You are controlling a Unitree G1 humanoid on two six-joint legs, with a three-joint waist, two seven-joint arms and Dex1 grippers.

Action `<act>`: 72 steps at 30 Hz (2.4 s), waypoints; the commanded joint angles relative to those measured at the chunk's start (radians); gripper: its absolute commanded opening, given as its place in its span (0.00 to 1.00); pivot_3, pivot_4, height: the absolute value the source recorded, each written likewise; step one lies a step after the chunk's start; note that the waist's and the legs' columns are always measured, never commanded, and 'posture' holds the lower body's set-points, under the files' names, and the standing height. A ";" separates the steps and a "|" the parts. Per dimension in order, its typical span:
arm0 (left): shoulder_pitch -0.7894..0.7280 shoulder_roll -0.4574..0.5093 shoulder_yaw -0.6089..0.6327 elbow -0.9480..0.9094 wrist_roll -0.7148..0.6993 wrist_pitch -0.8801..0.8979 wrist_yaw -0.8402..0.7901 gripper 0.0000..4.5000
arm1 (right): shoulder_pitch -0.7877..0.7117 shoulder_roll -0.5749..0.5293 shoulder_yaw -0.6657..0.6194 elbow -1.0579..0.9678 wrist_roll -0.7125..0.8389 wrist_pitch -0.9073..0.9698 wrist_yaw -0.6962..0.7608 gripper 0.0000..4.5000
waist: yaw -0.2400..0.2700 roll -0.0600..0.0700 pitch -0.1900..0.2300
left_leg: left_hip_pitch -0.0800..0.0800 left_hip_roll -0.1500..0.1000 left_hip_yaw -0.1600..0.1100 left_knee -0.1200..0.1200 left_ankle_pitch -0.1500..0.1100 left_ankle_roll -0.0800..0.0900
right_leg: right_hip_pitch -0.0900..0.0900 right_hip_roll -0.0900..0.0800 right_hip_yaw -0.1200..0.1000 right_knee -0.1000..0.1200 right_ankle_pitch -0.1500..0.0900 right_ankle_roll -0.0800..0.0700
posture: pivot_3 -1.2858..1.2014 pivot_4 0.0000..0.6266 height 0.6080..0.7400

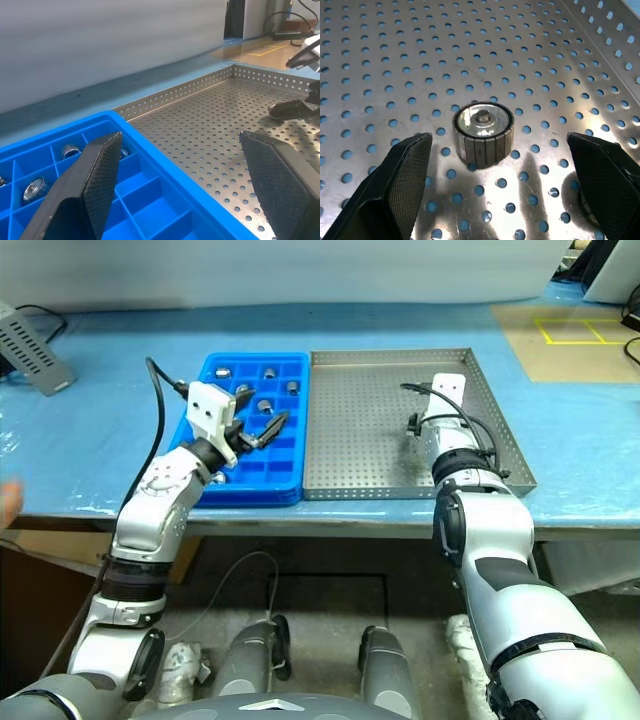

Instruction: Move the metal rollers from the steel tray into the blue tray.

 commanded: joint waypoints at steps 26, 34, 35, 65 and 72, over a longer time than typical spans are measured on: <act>0.192 -0.049 0.018 -0.319 -0.013 0.093 0.181 0.88 | -0.018 -0.083 -0.113 0.036 0.007 -0.079 -0.044 1.00 | 0.054 0.000 0.000 | -0.002 0.001 -0.002 0.000 0.000 -0.001 | -0.003 0.001 -0.001 0.003 0.000 0.000 | 0.65 0.24 1.00; 0.275 -0.076 0.023 -0.395 0.000 0.101 0.249 0.88 | 0.011 -0.069 -0.103 0.047 -0.027 -0.062 0.007 1.00 | 0.088 0.000 0.000 | -0.006 0.001 -0.004 0.000 0.000 -0.001 | -0.007 0.001 -0.002 0.004 0.000 0.000 | 0.68 0.24 1.00; 0.273 -0.075 0.025 -0.398 0.000 0.101 0.254 0.88 | 0.013 -0.068 -0.105 0.047 -0.028 -0.065 0.019 1.00 | 0.097 0.000 0.000 | -0.006 0.001 -0.004 0.000 0.001 -0.002 | -0.007 0.002 -0.002 0.005 0.000 0.000 | 0.68 0.24 1.00; 0.292 -0.064 0.055 -0.435 -0.003 0.101 0.298 0.89 | -0.007 -0.075 -0.094 0.045 -0.119 -0.087 -0.023 0.38 | 0.152 0.000 0.000 | -0.014 0.001 -0.007 0.003 0.002 -0.004 | -0.016 0.003 -0.003 0.011 0.000 0.000 | 0.70 0.24 1.00; 0.266 -0.037 0.082 -0.384 0.002 0.084 0.291 0.89 | -0.158 0.058 -0.069 0.014 -0.073 -0.240 0.313 0.38 | 0.129 0.001 0.000 | -0.016 0.007 -0.007 0.003 0.004 -0.007 | -0.020 0.008 -0.002 0.012 -0.001 -0.001 | 0.67 0.24 1.00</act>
